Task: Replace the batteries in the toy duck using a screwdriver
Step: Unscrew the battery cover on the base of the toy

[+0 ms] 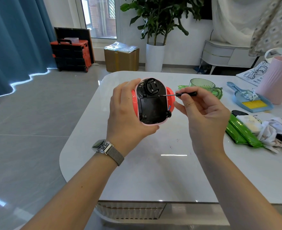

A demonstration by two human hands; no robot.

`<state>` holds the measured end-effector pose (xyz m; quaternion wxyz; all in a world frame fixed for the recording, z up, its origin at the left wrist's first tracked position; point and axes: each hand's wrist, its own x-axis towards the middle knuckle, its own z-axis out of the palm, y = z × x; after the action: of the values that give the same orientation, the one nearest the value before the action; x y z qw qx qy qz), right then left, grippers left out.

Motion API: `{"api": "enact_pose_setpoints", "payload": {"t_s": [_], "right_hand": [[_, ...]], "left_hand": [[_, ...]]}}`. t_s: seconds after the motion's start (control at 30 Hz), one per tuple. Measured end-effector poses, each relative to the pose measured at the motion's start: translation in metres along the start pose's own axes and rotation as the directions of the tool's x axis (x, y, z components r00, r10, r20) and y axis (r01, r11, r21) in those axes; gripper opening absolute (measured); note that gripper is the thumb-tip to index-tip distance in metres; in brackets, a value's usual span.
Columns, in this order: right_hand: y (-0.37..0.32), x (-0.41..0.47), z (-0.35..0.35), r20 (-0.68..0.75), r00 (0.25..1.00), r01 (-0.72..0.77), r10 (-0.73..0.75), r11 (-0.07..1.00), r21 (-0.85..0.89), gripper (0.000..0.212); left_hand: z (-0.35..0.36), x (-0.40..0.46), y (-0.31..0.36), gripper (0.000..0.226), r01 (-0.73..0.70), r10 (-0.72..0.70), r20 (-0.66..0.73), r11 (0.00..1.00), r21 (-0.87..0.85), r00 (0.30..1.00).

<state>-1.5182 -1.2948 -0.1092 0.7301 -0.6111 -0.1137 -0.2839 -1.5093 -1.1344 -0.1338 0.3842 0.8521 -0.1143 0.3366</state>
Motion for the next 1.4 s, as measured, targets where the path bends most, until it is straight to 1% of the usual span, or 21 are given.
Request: {"api": "enact_pose_setpoints", "payload": {"t_s": [0.1,0.17,0.27,0.37,0.5,0.6,0.73,0.9,1.0,1.2,1.4], "right_hand": [[0.000,0.000,-0.002,0.019,0.999,0.040,-0.038,0.996,-0.074,0.013],[0.002,0.000,-0.005,0.040,0.994,0.102,-0.097,0.982,-0.161,0.015],[0.005,0.001,-0.009,0.060,0.980,0.201,-0.192,0.943,-0.266,0.021],[0.007,0.002,-0.012,0.099,0.961,0.277,-0.258,0.895,-0.350,0.020],[0.008,0.003,-0.018,0.143,0.943,0.333,-0.301,0.855,-0.397,0.015],[0.009,0.005,-0.022,0.208,0.915,0.404,-0.347,0.798,-0.447,0.016],[0.011,0.009,-0.027,0.275,0.880,0.473,-0.386,0.752,-0.459,0.015],[0.013,0.013,-0.032,0.315,0.869,0.493,-0.383,0.735,-0.465,0.017],[0.014,0.013,-0.032,0.331,0.866,0.499,-0.376,0.706,-0.503,0.017],[0.019,0.009,-0.026,0.344,0.893,0.445,-0.289,0.684,-0.579,0.018],[0.018,0.007,-0.023,0.366,0.871,0.491,-0.329,0.628,-0.603,0.022]], "left_hand": [[0.000,0.000,0.001,0.108,-0.007,0.007,0.002,1.000,0.003,1.000],[0.001,-0.001,0.003,0.107,-0.014,0.014,0.006,1.000,0.007,1.000],[0.003,-0.002,0.004,0.106,-0.026,0.025,0.017,1.000,0.014,1.000],[0.005,-0.004,0.005,0.104,-0.051,0.051,0.015,0.998,0.030,0.999],[0.006,-0.005,0.005,0.102,-0.059,0.059,0.012,0.997,0.042,0.998],[0.006,-0.005,0.006,0.102,-0.057,0.057,0.006,0.998,0.037,0.998],[0.005,-0.005,0.008,0.101,-0.056,0.056,0.002,0.998,0.032,0.998],[0.005,-0.004,0.006,0.102,-0.055,0.054,0.008,0.998,0.035,0.998],[0.007,-0.004,0.004,0.104,-0.050,0.048,0.022,0.997,0.062,0.999],[0.012,-0.004,0.001,0.103,-0.059,0.058,0.020,0.993,0.105,0.998],[0.013,-0.006,0.001,0.103,-0.076,0.075,0.013,0.989,0.126,0.997]]}}
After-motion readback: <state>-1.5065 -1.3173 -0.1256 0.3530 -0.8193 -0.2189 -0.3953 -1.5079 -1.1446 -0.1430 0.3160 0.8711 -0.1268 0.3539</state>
